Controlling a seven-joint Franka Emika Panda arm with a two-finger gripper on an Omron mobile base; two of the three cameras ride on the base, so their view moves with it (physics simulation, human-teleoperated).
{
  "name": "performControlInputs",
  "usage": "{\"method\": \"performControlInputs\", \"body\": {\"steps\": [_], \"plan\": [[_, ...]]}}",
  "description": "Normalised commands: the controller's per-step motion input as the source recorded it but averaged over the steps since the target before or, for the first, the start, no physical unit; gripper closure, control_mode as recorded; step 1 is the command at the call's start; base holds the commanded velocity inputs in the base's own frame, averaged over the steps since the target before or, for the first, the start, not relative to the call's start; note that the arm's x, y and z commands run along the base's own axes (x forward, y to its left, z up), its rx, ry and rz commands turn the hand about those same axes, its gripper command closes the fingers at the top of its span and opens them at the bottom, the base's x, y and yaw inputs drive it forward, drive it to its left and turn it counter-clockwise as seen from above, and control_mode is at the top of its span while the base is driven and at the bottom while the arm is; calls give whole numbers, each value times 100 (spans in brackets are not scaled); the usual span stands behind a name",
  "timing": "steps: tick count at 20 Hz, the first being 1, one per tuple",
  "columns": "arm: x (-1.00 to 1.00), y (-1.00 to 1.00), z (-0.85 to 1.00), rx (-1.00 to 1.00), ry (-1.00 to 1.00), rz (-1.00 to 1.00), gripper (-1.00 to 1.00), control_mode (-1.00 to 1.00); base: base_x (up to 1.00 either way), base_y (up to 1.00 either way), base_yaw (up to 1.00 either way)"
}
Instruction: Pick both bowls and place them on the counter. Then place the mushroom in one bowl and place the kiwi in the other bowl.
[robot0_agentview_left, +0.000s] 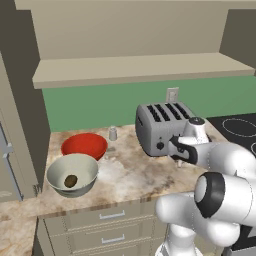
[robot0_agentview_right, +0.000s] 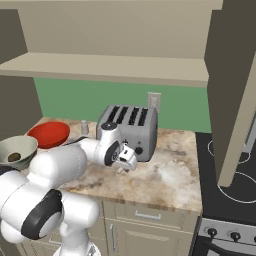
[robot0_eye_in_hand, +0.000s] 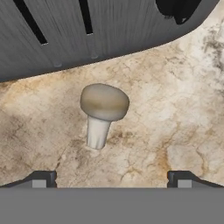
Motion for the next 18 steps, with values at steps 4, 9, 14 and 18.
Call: {"method": "performControlInputs", "body": {"steps": [4,9,14,18], "plan": [[4,0,-12,0,0,0,-100,-100,0,0,0],[5,0,-11,0,0,0,-100,-100,0,0,0],[10,0,-10,0,0,3,-100,-100,0,0,0],[11,0,-8,0,0,5,-100,-100,0,0,0]]}}
